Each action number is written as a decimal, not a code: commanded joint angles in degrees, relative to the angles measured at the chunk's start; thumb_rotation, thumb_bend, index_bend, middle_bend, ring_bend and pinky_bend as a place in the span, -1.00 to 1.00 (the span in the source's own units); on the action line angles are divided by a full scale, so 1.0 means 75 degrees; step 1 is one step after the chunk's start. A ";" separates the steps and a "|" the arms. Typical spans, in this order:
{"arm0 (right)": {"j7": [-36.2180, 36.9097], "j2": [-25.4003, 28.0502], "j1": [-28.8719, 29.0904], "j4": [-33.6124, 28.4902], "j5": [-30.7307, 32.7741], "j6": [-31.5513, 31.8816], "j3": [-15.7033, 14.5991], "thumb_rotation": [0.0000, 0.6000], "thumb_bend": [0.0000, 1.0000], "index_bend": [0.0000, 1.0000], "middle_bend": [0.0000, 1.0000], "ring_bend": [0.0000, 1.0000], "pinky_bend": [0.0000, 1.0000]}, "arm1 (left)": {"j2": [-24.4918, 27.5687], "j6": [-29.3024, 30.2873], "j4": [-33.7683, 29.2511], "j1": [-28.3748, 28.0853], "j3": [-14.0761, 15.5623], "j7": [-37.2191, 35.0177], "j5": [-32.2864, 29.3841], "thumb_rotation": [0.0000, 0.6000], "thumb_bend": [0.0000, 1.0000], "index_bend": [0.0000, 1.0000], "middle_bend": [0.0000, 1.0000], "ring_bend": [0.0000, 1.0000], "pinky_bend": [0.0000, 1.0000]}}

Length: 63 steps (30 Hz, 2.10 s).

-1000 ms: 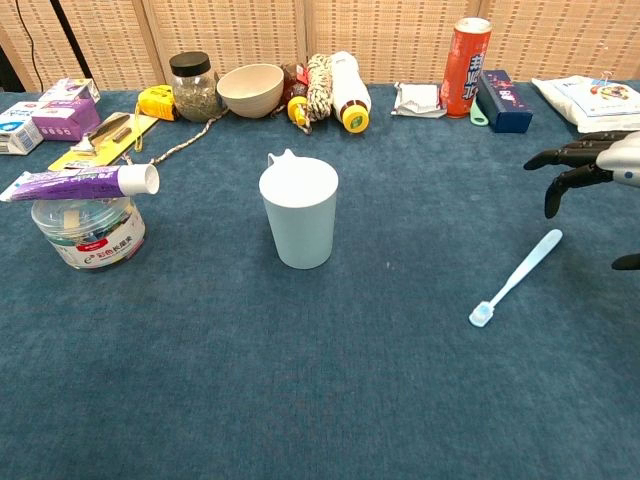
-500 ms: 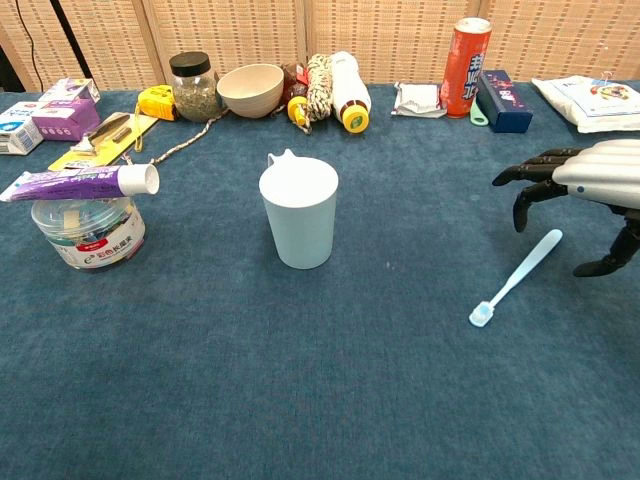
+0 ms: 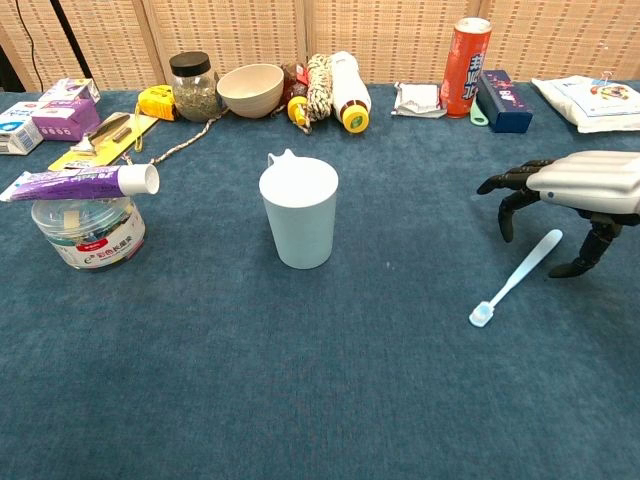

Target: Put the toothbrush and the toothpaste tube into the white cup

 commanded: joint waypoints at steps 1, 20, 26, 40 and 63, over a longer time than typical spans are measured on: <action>0.0007 -0.0042 0.0035 0.0057 0.0089 -0.0066 -0.0008 1.00 -0.51 -0.20 -0.88 -1.00 -1.00 | 0.0000 -0.0026 0.0005 -0.0014 -0.0003 -0.0002 -0.0007 1.00 -0.99 -1.00 -1.00 -1.00 -1.00; -0.0179 0.0000 0.0084 0.0107 0.0575 -0.0250 -0.0091 1.00 -0.29 0.00 -0.85 -1.00 -1.00 | -0.0006 -0.0059 -0.0012 -0.0029 -0.0009 0.0027 -0.0037 1.00 -0.99 -1.00 -1.00 -1.00 -1.00; -0.0191 0.0000 0.0072 0.0128 0.0682 -0.0286 -0.0139 1.00 -0.28 0.01 -0.83 -1.00 -1.00 | -0.0015 -0.0076 -0.0023 -0.0036 -0.0005 0.0061 -0.0038 1.00 -0.99 -1.00 -1.00 -1.00 -1.00; -0.0161 -0.0100 0.0095 0.0199 0.0727 -0.0264 -0.0225 1.00 -0.22 0.18 -0.80 -1.00 -1.00 | -0.0014 -0.0054 -0.0038 -0.0025 -0.0006 0.0063 -0.0041 1.00 -0.99 -1.00 -1.00 -1.00 -1.00; 0.0309 0.0404 -0.0199 -0.0042 0.0261 0.0697 -0.0385 1.00 -0.07 0.26 -0.75 -1.00 -1.00 | -0.0015 -0.0059 -0.0044 -0.0029 0.0024 0.0083 0.0013 1.00 -0.99 -1.00 -1.00 -1.00 -1.00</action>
